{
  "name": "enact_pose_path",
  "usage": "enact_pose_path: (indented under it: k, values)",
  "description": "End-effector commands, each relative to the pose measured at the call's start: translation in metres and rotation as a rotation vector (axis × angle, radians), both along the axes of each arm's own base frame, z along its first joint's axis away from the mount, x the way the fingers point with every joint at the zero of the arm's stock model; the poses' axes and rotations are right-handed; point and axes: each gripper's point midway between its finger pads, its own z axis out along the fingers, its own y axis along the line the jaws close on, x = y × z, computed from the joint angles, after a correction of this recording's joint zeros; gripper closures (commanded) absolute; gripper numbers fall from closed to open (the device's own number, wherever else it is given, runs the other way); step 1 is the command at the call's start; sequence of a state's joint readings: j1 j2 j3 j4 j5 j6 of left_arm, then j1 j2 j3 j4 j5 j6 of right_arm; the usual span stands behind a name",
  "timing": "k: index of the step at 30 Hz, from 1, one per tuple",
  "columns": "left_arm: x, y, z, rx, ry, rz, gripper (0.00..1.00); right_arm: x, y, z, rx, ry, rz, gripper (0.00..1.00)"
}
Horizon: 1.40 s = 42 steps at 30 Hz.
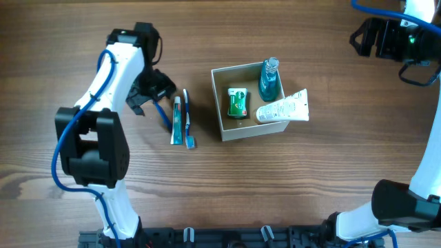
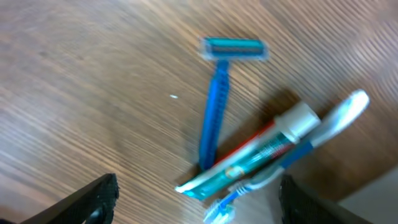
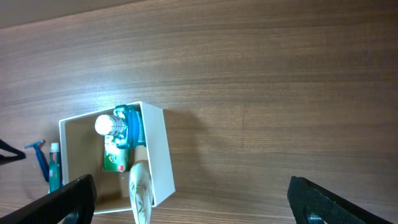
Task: Pack container
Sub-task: 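Shift the left gripper left and close it on the blue razor handle, then carry the razor into the box beside the soap and release it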
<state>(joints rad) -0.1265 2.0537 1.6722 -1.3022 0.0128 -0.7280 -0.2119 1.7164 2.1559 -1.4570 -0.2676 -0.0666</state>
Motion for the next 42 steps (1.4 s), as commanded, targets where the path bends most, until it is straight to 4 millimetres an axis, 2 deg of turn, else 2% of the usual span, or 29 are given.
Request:
enact_pose_path:
  k: [1, 15, 22, 26, 32, 34, 39, 42]
  values:
    - [-0.009, 0.008, -0.007, 0.023, 0.006, 0.134, 0.16, 0.001, -0.001, 0.000, -0.016, -0.003, 0.003, 0.00]
    - [-0.020, -0.001, -0.057, -0.035, -0.002, 0.132, 0.18, 0.001, -0.001, 0.000, -0.016, -0.002, 0.003, 0.00]
    - [-0.026, 0.000, -0.071, -0.035, -0.001, 0.132, 0.19, 0.001, -0.001, 0.000, -0.016, -0.002, 0.003, 0.00]
    - [-0.027, 0.000, -0.074, -0.035, -0.006, 0.131, 0.23, 0.001, -0.001, 0.000, -0.016, -0.003, 0.003, 0.00]
    - [-0.023, 0.000, -0.074, -0.037, -0.020, 0.131, 0.51, 0.001, -0.001, 0.000, -0.016, -0.003, 0.003, 0.00]
    - [-0.023, 0.000, -0.074, -0.037, -0.021, 0.131, 0.66, 0.001, -0.001, 0.000, -0.016, -0.003, 0.003, 0.00]
    - [-0.023, 0.000, -0.074, -0.034, -0.022, 0.131, 0.93, 0.001, -0.001, 0.000, -0.016, -0.003, 0.003, 0.00]
    - [-0.023, 0.000, -0.074, -0.034, -0.022, 0.131, 0.96, 0.001, -0.001, 0.000, -0.016, -0.003, 0.003, 0.00]
